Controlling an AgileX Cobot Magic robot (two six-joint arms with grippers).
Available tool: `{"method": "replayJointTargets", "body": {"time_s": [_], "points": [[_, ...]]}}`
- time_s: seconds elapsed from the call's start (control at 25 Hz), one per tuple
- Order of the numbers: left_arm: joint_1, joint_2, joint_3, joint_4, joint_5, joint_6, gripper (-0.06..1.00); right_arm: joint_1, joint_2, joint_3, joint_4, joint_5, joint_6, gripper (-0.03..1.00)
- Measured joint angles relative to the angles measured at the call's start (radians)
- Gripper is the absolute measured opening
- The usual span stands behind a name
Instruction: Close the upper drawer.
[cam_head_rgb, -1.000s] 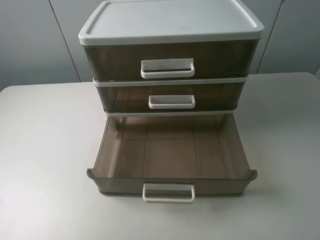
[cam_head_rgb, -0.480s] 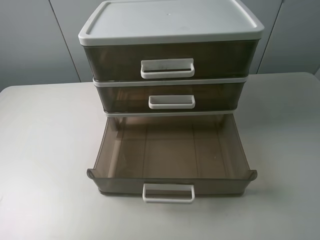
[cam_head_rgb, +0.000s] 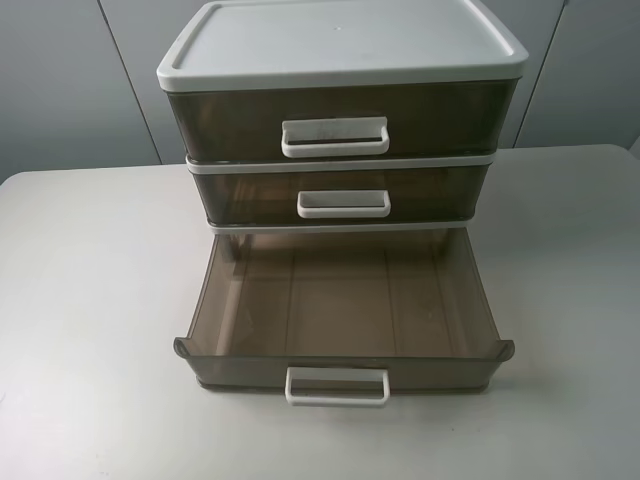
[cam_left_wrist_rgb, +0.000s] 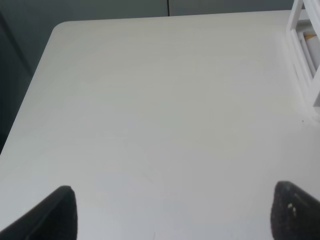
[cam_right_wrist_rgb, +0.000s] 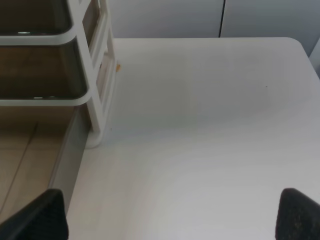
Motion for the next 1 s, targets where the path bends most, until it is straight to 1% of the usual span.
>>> {"method": "replayJointTargets", "body": {"time_s": [1.0], "points": [[0.000, 0.000, 0.000, 0.000, 0.000, 0.002, 0.74, 0.000, -0.002, 0.000, 0.000, 0.000, 0.000, 0.63]]}}
